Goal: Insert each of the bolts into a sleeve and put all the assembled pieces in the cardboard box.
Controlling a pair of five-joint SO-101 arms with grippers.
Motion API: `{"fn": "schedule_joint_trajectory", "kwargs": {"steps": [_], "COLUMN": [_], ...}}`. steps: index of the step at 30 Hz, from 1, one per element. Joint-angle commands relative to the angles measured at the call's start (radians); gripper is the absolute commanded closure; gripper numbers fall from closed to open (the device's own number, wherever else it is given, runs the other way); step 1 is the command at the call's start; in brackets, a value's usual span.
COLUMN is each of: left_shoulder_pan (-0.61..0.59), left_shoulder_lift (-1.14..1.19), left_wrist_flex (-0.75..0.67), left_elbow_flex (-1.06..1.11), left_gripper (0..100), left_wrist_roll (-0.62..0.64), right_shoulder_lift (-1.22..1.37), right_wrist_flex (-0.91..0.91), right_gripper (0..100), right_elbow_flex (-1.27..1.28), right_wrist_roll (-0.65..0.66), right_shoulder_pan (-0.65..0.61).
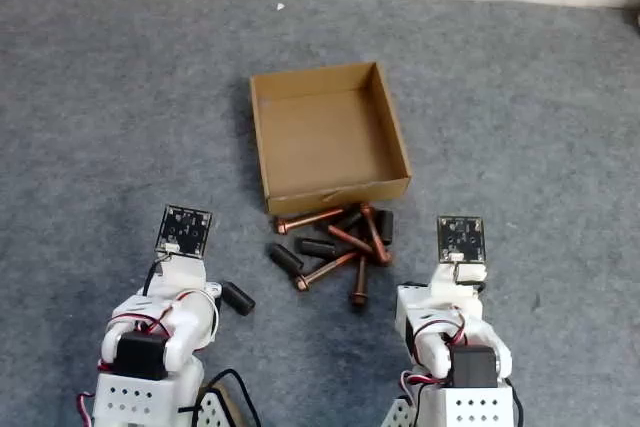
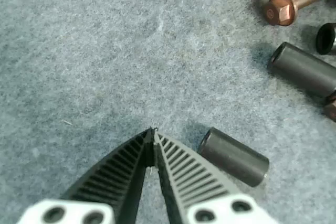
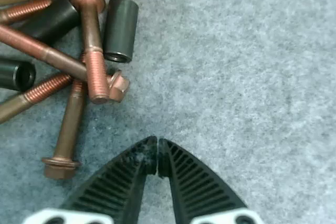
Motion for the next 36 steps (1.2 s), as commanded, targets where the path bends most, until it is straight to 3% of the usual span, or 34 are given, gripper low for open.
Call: {"fn": "schedule_joint_trajectory", "kwargs": {"steps": [1,11,16,22,28,36], "left_shoulder_pan": [-0.01,-0.004,-0.013,-0.012,-0.013,-0.117], "left_shoulder_lift": [-0.004,-0.005,-0.005,-0.005,-0.005,-0.005], "left_wrist_flex": [0.005,0.005,0.005,-0.017,-0.025,-0.031], "left_elbow_flex": [0.019,0.019,-0.062,-0.113,-0.113,-0.127], "left_gripper": [99,99,99,99,99,99], "left_wrist_roll": [-0.012,-0.011,-0.012,-0.015,-0.229,-0.241], "right_shoulder_lift": [-0.015,-0.015,-0.016,-0.016,-0.01,-0.007], "right_wrist_flex": [0.007,0.007,0.002,-0.14,-0.143,-0.15], "right_gripper": [99.5,99.4,99.4,99.4,93.2,91.3], "right_elbow_flex": [0.137,0.136,0.134,0.041,-0.116,-0.259], "right_wrist_roll": [-0.006,-0.009,-0.005,-0.005,0.072,0.101], "right_shoulder_pan": [0.012,-0.004,0.054,0.101,0.097,-0.102]}}
